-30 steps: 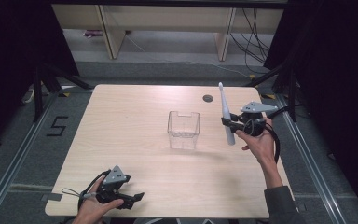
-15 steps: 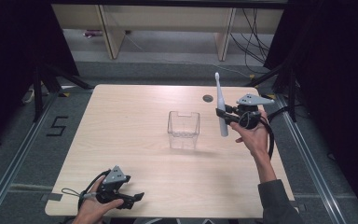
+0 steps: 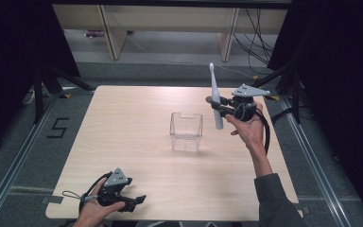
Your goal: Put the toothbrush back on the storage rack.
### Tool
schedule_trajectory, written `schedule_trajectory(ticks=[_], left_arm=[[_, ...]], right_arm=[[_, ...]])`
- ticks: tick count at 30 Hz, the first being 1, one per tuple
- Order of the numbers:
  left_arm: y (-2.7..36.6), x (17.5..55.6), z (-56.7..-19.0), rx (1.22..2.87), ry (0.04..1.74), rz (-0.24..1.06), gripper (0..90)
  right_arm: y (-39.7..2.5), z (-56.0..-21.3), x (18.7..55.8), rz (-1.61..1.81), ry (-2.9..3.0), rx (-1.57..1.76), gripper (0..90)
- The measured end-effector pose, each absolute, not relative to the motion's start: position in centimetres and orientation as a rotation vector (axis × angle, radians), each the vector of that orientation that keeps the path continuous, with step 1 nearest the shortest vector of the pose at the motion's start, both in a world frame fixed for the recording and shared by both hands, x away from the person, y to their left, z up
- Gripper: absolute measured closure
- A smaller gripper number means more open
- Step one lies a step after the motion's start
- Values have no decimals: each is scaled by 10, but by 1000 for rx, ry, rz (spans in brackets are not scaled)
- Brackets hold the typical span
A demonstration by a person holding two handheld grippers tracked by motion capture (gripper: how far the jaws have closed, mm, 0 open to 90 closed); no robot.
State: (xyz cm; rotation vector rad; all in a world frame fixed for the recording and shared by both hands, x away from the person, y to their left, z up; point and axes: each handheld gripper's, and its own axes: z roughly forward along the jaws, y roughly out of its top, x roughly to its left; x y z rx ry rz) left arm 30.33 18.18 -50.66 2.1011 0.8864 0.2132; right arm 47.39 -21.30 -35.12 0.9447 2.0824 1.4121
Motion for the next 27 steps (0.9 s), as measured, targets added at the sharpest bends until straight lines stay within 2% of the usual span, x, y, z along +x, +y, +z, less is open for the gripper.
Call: schedule_trajectory(ticks=[14, 27], left_arm=[[181, 303, -507, 2085, 891, 212, 150], [182, 303, -506, 2097, 881, 221, 150]], right_arm=[[-182, -342, 481, 1453, 2104, 891, 666], [-149, -352, 489, 1460, 2161, 834, 666]])
